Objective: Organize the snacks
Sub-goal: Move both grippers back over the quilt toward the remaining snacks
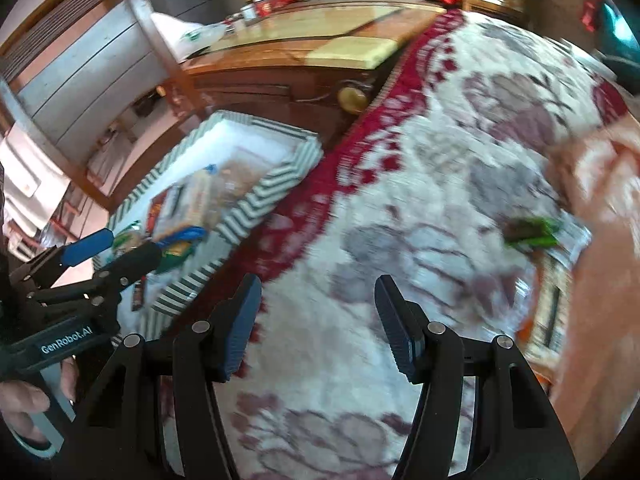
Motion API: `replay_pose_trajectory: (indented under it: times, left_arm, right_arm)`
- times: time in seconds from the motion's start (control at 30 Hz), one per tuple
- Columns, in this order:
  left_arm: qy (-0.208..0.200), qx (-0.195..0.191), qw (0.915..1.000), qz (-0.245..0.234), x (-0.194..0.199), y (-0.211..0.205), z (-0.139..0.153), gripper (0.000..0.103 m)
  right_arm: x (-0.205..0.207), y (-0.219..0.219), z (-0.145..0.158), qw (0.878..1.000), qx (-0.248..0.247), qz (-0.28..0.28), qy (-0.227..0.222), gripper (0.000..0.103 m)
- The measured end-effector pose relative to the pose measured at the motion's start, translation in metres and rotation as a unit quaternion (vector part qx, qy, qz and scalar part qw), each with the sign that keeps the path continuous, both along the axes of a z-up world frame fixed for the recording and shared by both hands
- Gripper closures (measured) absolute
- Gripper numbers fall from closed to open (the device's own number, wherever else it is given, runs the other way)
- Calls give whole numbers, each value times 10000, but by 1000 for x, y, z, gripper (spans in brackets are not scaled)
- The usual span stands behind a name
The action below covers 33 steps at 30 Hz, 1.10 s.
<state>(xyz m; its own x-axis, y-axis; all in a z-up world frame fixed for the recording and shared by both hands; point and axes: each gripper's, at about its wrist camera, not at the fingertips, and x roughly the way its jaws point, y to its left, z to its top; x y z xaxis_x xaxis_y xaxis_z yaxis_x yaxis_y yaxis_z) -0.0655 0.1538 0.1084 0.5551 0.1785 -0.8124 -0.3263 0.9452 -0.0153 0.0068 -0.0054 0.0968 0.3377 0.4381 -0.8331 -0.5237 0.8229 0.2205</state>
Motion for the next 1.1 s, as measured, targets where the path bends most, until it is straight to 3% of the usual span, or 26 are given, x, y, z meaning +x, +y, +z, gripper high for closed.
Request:
replay_pose_trajectory:
  times: [0.57,1.1]
  left_arm:
    - [342,-65,9934,-1093,50,-101,-21,18]
    - [729,-650,9800,-1734,111,-177,-53,18]
  right_arm:
    - [15,-151,-29,9899,-174,-1375,308,44]
    - [20,-185,-56,9860,-74,-1574,553,44]
